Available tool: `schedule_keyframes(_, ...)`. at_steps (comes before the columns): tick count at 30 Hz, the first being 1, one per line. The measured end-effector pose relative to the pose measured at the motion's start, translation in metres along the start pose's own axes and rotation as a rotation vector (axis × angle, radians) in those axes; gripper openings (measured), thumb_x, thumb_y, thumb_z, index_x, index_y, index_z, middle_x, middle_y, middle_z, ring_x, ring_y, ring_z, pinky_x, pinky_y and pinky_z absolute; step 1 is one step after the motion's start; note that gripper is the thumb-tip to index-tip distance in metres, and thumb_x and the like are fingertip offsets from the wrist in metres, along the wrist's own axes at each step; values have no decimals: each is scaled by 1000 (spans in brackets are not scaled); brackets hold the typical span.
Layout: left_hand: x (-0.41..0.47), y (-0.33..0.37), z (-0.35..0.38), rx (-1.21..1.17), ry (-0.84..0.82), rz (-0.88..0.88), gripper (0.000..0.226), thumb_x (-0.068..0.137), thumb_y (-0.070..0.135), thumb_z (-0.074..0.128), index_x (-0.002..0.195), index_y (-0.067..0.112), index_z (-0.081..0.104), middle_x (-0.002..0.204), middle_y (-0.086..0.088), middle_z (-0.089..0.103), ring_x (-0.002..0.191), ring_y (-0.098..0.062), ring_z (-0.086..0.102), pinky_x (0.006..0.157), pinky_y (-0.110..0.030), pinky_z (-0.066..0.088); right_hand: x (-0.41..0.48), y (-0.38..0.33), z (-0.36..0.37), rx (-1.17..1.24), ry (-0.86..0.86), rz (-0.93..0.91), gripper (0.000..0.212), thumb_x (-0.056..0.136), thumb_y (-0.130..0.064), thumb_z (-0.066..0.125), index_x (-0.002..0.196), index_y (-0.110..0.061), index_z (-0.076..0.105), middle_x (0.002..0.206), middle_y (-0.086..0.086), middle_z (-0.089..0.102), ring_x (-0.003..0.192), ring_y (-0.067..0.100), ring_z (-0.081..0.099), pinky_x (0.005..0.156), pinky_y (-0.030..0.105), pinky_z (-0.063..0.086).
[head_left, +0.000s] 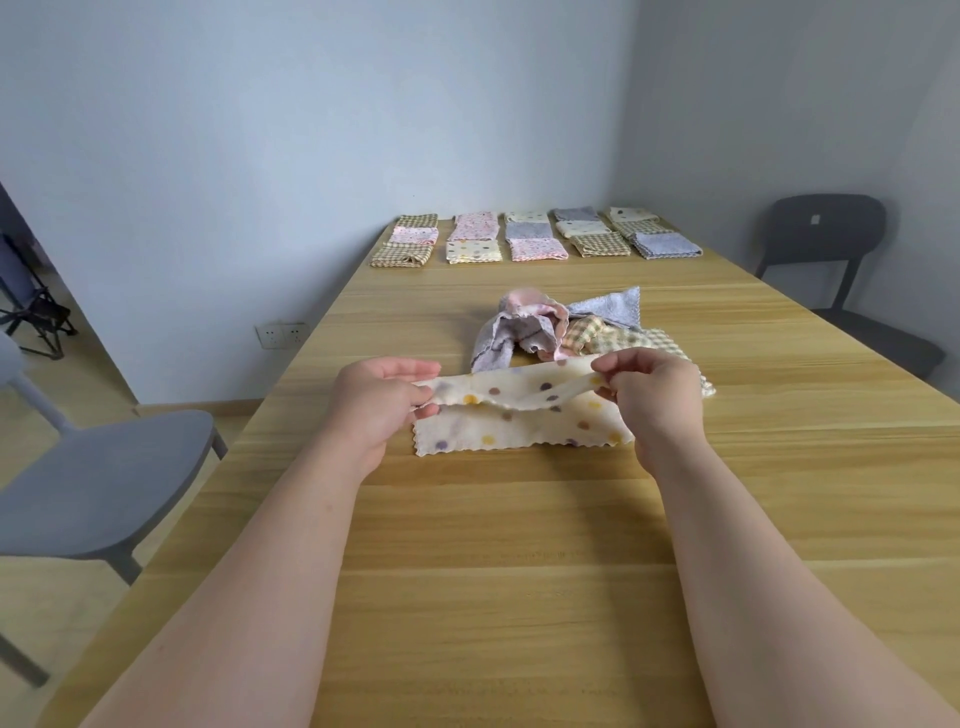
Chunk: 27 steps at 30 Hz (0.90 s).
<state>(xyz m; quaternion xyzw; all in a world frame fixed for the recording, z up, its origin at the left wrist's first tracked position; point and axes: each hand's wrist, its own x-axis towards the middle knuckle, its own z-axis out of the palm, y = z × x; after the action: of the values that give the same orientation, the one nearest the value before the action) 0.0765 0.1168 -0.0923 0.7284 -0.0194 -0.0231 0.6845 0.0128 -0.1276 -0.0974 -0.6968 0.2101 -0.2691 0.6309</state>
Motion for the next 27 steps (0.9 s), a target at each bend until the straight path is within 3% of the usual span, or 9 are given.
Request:
schedule_keyframes(3,0,-2,0,66,-20,95,31,92,-8,64,100,20,76,118,-2,71,64,-9,72,60,-12,51,-1,-3,0,12,74,-77,46,83,15,47,72,-21,73,79,-3,74,77,14,69,72,24,55)
schedule_keyframes(5,1,-5,0,162,-44,157,36,92,-6,62,99,26,76,123,-1,68,65,-7,72,65,-16,53,-2,-5,-1,-50,90,-119,46,83,12,48,71,-25,73,79,0,74,68,16,62,65,27,50)
schedule_keyframes(8,2,-12,1,302,-90,181,46,90,-8,59,93,34,77,127,4,67,78,-8,74,82,-38,62,-6,-5,-3,-300,39,-142,45,84,10,48,73,-26,72,77,-4,70,56,11,52,48,17,37)
schedule_keyframes(11,1,-15,4,441,-97,208,53,87,-6,56,87,43,77,123,15,68,96,-29,72,76,-49,62,-9,-4,-4,-439,14,-127,41,84,10,47,81,-19,76,82,-1,70,61,12,56,44,18,36)
schedule_keyframes(13,1,-16,5,508,-107,204,53,86,-5,54,87,43,77,124,17,67,90,-30,74,71,-44,63,-11,-4,-5,-490,1,-108,41,82,11,46,80,-18,74,83,2,70,60,14,57,44,19,37)
schedule_keyframes(17,-4,-13,7,564,-124,129,54,85,-9,49,90,39,74,125,12,62,62,-3,70,52,-16,47,-16,-3,-6,-564,-19,-73,39,80,14,45,84,-15,72,84,5,68,63,15,60,46,22,43)
schedule_keyframes(19,-6,-10,7,564,-110,107,57,81,-10,45,91,38,75,124,12,60,60,-3,69,55,-20,52,-18,-3,-6,-589,-18,-67,38,81,14,46,86,-14,72,84,7,68,63,16,60,47,22,44)
schedule_keyframes(23,-6,-9,5,558,-87,79,59,76,-9,41,91,36,76,117,14,63,69,-17,74,73,-40,63,-18,-3,-7,-598,-6,-68,37,81,12,45,82,-16,70,81,9,68,59,23,61,45,23,43)
schedule_keyframes(27,-6,-7,7,544,-98,76,60,79,-11,38,95,35,75,121,10,62,71,-15,72,62,-24,56,-18,-5,-8,-587,33,-79,32,84,7,46,81,-13,71,75,11,67,53,22,56,43,20,37)
